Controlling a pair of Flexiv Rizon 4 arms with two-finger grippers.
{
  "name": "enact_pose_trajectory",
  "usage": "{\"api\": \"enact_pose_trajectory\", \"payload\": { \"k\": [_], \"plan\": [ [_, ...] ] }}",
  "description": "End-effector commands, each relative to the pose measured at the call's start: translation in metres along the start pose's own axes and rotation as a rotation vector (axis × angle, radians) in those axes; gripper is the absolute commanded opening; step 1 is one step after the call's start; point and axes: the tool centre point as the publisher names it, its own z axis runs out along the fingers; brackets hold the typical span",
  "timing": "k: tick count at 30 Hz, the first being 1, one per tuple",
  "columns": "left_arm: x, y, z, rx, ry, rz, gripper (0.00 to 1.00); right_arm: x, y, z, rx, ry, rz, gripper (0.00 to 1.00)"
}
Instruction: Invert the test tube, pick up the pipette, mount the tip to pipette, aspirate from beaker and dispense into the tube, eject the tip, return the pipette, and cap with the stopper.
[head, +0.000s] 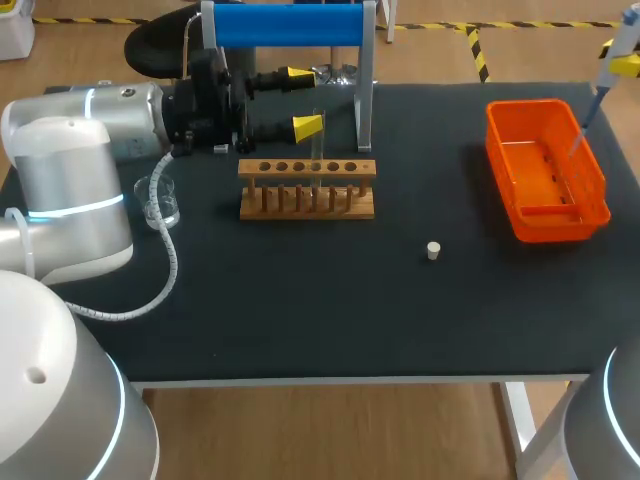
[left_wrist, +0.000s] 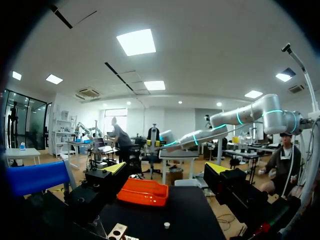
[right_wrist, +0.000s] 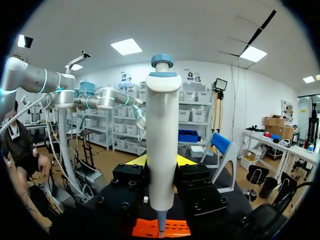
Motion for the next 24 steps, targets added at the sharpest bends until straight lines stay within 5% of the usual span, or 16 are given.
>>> {"api": "enact_pose_trajectory", "payload": {
  "k": [1, 24],
  "plan": [
    [0.0008, 0.0002, 0.0008, 0.001, -0.003, 0.001, 1.0, -0.0014, 0.003, 0.001, 0.009, -0.009, -0.001, 0.0],
    [0.0008, 0.0002, 0.0008, 0.001, -0.003, 0.001, 1.0, -0.0102, 0.0123, 0.0024, 0.01, -0.097, 0.004, 0.0]
  ]
}}
